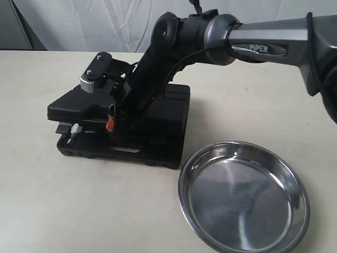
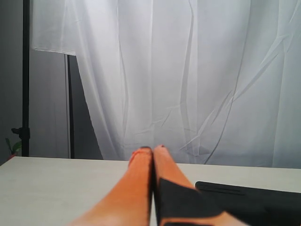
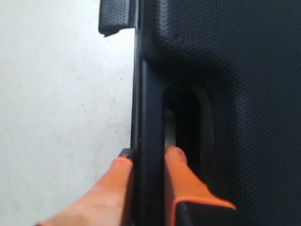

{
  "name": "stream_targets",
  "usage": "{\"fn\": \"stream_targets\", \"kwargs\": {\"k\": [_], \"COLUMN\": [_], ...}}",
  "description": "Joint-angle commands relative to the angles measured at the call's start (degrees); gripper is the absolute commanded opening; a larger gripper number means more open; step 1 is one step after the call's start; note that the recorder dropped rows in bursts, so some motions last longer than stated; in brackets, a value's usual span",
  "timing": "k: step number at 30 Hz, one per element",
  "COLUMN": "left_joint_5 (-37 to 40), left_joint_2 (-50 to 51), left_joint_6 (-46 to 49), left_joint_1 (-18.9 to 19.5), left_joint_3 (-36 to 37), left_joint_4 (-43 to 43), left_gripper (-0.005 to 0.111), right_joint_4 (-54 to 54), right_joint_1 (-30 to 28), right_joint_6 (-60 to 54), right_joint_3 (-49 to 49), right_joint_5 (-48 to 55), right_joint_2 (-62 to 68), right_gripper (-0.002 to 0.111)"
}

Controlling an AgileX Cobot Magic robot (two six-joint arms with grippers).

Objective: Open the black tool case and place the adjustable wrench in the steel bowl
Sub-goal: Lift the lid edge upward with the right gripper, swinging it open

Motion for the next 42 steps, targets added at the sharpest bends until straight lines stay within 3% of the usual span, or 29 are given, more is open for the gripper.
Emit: {"fn": "stream_targets", "kwargs": {"k": [1,22,42], "left_joint_5": [-0.3,-0.3,-0.3], "left_joint_2": [0.3,0.3,0.3], "left_joint_6": [-0.1,-0.1,-0.1], "left_joint_1": [-0.1,-0.1,-0.1], "left_joint_3": [-0.2,-0.2,-0.2], "left_joint_4": [0.1,0.1,0.1], "left_gripper": [0.0,0.0,0.0], "right_joint_4": [-1.9,-3.0,-22.2], "right_joint_1": [-0.2,-0.2,-0.2], "right_joint_6": [-1.0,-1.6,-1.3], "right_joint_3": [-0.2,-0.2,-0.2], "right_joint_5": [-3.3,-4.0,-24.2], "right_joint_2": [-4.8,-11.0,-9.1], "right_gripper": [-0.001,-0.001,-0.001]}}
